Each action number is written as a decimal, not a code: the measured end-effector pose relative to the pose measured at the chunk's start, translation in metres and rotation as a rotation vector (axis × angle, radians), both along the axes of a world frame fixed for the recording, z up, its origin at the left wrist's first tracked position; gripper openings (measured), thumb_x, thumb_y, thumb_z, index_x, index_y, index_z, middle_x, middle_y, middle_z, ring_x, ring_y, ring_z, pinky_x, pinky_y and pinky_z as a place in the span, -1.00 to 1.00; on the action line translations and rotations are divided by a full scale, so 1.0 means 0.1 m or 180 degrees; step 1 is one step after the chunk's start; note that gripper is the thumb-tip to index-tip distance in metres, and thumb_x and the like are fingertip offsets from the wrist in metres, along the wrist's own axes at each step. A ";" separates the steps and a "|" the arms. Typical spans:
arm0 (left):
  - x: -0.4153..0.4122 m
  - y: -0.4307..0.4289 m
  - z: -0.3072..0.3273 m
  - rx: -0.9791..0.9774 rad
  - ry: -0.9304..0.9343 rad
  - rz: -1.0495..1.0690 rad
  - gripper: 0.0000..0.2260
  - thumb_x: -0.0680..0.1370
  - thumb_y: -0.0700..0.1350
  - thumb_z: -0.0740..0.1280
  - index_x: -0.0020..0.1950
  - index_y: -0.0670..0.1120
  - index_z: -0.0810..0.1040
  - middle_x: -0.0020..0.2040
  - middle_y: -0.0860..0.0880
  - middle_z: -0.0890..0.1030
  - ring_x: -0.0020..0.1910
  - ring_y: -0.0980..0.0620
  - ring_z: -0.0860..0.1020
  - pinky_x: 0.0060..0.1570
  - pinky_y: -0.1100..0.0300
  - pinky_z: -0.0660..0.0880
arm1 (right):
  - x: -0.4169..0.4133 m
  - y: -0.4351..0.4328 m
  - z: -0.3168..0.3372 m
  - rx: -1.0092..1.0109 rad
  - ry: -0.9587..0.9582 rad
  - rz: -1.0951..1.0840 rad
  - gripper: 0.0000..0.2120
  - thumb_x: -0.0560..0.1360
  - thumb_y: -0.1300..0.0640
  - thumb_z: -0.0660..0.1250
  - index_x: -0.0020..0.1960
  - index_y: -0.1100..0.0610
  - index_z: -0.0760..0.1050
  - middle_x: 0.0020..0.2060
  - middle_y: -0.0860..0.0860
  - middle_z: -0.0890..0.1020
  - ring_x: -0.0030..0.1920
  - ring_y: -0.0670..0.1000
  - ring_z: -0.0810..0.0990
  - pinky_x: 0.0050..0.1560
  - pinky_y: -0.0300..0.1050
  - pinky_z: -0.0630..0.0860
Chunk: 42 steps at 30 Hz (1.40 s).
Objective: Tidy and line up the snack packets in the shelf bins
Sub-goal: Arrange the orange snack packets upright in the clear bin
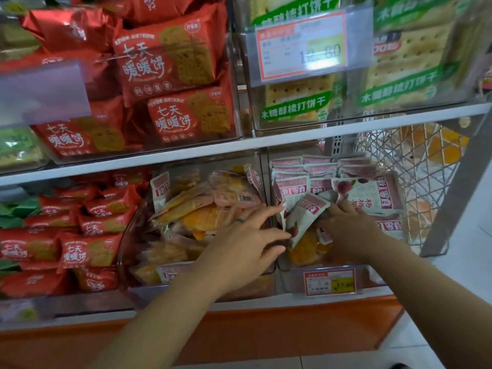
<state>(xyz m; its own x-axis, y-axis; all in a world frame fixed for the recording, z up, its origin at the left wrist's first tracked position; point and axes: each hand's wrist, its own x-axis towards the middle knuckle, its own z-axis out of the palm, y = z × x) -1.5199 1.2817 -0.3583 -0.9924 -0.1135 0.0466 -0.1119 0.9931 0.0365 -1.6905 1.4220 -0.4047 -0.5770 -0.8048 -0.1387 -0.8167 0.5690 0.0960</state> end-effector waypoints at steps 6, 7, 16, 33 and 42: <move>0.00 -0.01 -0.03 0.0133 0.0000 0.0036 -0.72 0.61 0.15 0.10 0.29 0.27 0.45 0.51 0.24 0.06 0.30 0.18 0.38 0.48 -0.08 -0.18 | -0.05 -0.09 -0.04 0.0172 -0.0029 -0.0082 -0.04 0.29 -0.36 0.36 0.51 -0.01 0.02 0.48 0.06 0.05 0.45 0.21 0.05 0.42 0.15 0.12; 0.00 0.00 -0.03 0.0149 0.0009 0.0033 -0.72 0.61 0.14 0.11 0.28 0.26 0.46 0.51 0.23 0.07 0.29 0.18 0.39 0.48 -0.07 -0.17 | -0.07 -0.11 -0.03 0.0177 -0.0082 -0.0091 0.00 0.28 -0.36 0.37 0.52 0.00 -0.01 0.50 0.07 0.00 0.46 0.21 0.02 0.43 0.16 0.10; -0.01 0.05 -0.04 0.0131 -0.0005 0.0083 -0.75 0.61 0.13 0.11 0.22 0.25 0.48 0.50 0.22 0.08 0.19 0.21 0.45 0.48 0.00 -0.22 | -0.19 -0.26 0.01 0.0327 -0.0405 -0.0240 0.19 0.17 -0.34 0.47 0.54 -0.02 -0.15 0.51 0.06 -0.18 0.49 0.22 -0.08 0.42 0.24 0.07; 0.00 0.06 0.00 0.0291 -0.0054 0.0140 -0.71 0.62 0.13 0.10 0.33 0.25 0.39 0.50 0.24 0.06 0.27 0.17 0.38 0.46 0.03 -0.18 | -0.08 -0.01 0.33 -0.2164 -0.1829 -0.0768 -0.80 0.43 0.09 0.41 -0.27 0.19 0.49 -0.37 0.08 0.55 -0.35 0.00 0.50 -0.35 -0.16 0.40; -0.10 0.22 0.07 0.1597 0.1026 0.0443 -0.40 0.55 0.16 0.20 0.52 0.21 -0.01 0.39 0.24 0.34 0.13 0.03 0.51 0.06 0.25 0.40 | 0.29 0.30 0.60 -0.4152 -0.1953 -0.0619 -0.75 0.45 0.18 0.41 0.06 0.05 0.40 -0.35 -0.01 0.66 -0.38 -0.08 0.63 -0.39 -0.23 0.55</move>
<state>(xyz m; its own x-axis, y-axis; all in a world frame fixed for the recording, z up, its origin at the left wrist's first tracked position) -1.5298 1.3035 -0.3513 -0.9115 -0.3270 0.2494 -0.1448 0.8228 0.5496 -1.6620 1.4519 -0.3451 -0.8098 -0.4668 0.3555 -0.4394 0.0811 -0.8946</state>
